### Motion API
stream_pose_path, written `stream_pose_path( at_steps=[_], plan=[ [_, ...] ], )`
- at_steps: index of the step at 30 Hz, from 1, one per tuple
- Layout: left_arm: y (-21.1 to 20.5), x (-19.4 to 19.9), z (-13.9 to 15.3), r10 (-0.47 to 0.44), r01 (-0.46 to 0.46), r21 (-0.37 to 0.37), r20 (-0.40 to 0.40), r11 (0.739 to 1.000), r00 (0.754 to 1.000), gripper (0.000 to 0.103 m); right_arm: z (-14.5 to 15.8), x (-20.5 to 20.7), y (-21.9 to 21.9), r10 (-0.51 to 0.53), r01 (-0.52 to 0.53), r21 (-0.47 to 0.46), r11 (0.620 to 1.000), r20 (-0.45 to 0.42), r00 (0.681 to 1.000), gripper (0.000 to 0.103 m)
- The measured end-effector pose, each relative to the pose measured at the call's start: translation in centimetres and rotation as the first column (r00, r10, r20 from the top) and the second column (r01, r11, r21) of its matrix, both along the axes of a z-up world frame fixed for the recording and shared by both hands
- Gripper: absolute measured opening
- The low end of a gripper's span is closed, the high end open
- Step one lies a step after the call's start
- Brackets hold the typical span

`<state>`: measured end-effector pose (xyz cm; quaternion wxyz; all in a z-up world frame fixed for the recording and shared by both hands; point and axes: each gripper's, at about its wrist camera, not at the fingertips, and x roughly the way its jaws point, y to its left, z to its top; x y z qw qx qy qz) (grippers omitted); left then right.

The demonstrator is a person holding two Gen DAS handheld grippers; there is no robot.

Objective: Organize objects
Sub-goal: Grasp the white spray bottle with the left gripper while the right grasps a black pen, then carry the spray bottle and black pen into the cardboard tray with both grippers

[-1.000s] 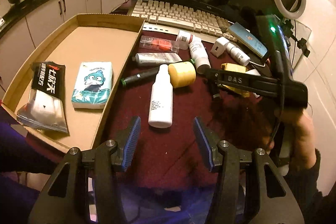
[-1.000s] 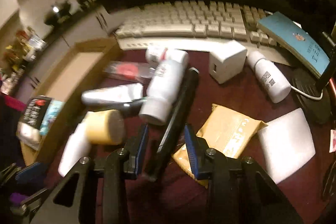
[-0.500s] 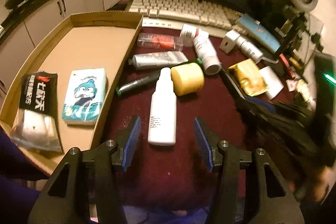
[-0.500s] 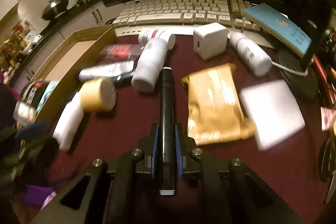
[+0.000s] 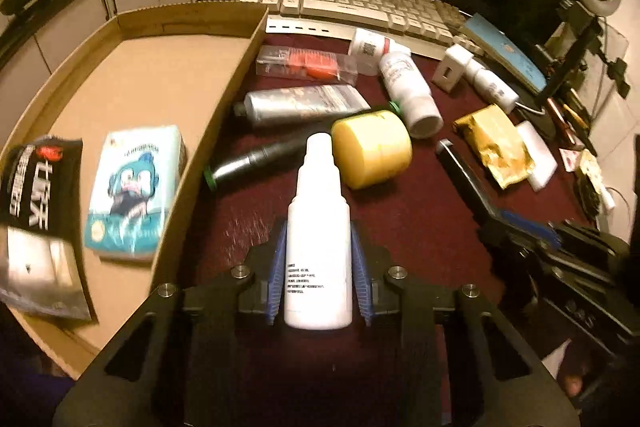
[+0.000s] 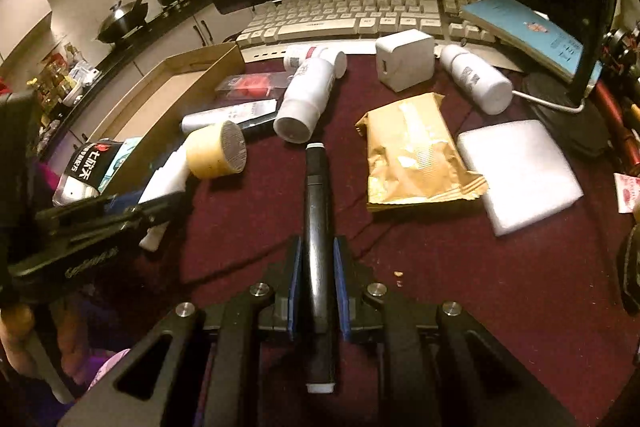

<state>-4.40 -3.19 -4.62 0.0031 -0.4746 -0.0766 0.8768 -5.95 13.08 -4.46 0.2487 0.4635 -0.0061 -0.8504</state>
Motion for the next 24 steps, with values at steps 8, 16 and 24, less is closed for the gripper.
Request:
stream_pose_path(
  at_steps=[8, 16, 24],
  plan=[
    [1.5, 1.9, 0.0, -0.016, 0.016, -0.025, 0.003, 1.0, 1.0, 0.029, 0.0, 0.1, -0.9, 0.02, -0.019, 0.038, 0.999, -0.045, 0.999, 0.014],
    [1.1, 2.1, 0.1, -0.007, 0.007, 0.041, -0.021, 0.999, 1.0, 0.029, 0.3, 0.7, 0.9, 0.004, -0.005, -0.087, 0.996, -0.021, 1.0, 0.013],
    [0.8, 3.6, 1.7, 0.008, 0.0, 0.115, -0.069, 0.993, 0.998, 0.029, 1.7, 1.4, 0.9, 0.005, -0.013, -0.178, 0.984, -0.045, 0.999, 0.013]
  ],
)
